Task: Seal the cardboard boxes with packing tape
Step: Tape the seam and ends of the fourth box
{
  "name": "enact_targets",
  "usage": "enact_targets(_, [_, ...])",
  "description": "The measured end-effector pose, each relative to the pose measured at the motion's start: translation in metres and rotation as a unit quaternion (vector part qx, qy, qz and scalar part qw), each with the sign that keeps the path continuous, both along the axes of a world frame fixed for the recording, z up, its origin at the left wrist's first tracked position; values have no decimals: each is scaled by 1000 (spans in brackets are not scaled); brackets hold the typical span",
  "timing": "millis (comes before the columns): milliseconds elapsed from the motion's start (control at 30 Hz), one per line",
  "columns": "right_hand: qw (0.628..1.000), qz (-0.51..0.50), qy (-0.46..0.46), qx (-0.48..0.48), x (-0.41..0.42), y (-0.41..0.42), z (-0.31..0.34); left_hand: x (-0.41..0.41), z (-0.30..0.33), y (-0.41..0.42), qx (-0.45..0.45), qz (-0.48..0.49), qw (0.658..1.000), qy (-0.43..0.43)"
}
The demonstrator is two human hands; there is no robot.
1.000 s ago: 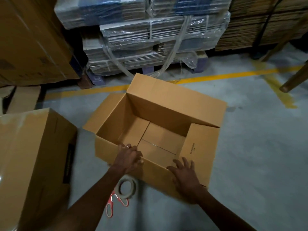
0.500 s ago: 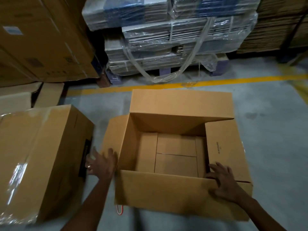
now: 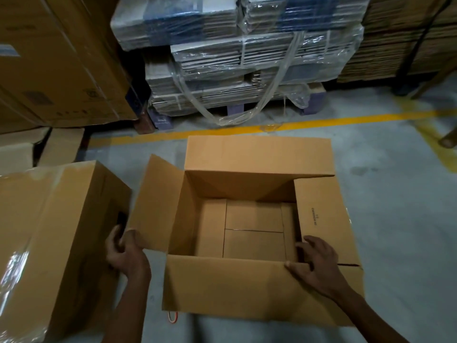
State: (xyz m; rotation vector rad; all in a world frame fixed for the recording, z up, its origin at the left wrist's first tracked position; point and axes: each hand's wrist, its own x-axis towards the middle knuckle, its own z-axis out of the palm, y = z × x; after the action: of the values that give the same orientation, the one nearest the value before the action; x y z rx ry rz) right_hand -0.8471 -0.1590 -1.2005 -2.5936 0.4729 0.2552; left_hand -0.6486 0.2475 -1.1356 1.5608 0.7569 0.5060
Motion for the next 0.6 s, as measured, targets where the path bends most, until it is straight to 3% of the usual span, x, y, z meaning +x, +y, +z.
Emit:
enact_targets(100, [999,-4,7,-34,0,9,-3,-24,2,-36,125,-219,965,-68])
enact_targets(233, [997,-42,14,-57,5,10,-3,-41,-33,-73,261,-456,851,-1])
enact_targets(400, [995,-52,35,-81,5,8,-4,-54,-76,-73,410,-545,725,93])
enact_targets(600, [989,-22,86,-118,1,11,-9,-57,-80,-70,518,-561,633,127])
